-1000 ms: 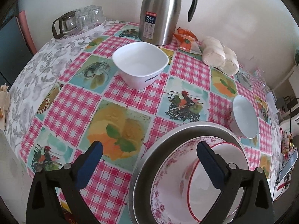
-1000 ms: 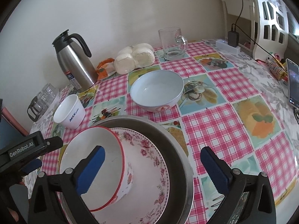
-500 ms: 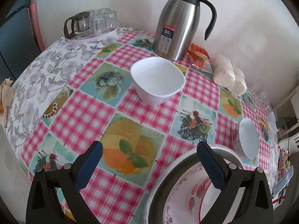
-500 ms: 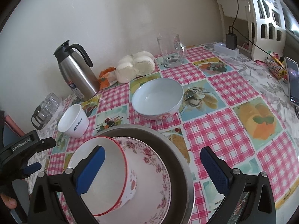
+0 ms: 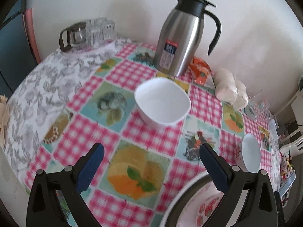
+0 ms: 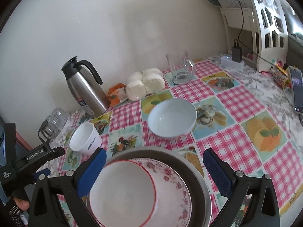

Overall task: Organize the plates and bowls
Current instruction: 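Move the right tool to the rim of the white square MAX bowl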

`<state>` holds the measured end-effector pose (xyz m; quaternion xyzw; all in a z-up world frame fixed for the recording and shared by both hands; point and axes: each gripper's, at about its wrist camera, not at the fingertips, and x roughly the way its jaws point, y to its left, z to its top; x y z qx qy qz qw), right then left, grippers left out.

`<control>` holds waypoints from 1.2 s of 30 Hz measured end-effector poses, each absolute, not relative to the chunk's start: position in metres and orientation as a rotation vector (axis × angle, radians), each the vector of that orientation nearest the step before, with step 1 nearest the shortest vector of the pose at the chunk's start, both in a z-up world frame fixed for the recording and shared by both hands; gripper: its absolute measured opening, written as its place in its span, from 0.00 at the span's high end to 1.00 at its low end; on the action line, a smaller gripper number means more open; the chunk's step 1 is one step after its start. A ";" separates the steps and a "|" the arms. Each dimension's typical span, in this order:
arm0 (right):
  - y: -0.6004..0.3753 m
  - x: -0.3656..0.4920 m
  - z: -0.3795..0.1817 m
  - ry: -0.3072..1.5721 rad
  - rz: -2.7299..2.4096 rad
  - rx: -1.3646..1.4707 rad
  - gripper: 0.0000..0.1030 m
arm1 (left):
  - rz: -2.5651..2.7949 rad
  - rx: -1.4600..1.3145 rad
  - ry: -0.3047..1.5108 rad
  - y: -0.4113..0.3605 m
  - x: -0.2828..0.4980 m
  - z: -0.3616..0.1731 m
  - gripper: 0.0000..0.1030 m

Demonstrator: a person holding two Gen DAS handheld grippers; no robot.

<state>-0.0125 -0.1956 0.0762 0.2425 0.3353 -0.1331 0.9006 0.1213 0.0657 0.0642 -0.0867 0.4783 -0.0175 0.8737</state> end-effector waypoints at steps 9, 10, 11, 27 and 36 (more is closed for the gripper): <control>-0.168 0.011 0.103 0.699 -0.326 0.368 0.00 | -0.036 -0.199 0.845 0.093 0.129 0.091 0.02; -0.165 0.014 0.105 0.706 -0.331 0.359 0.00 | -0.033 -0.210 0.845 0.096 0.130 0.091 0.02; -0.162 0.017 0.107 0.711 -0.339 0.352 0.00 | -0.031 -0.231 0.849 0.100 0.132 0.090 0.02; -0.098 0.106 0.131 0.821 -0.256 0.190 0.00 | -0.062 -0.349 0.883 0.133 0.165 0.059 0.02; -0.086 0.161 0.108 0.901 -0.233 0.230 0.01 | -0.097 -0.472 0.915 0.141 0.191 0.027 0.02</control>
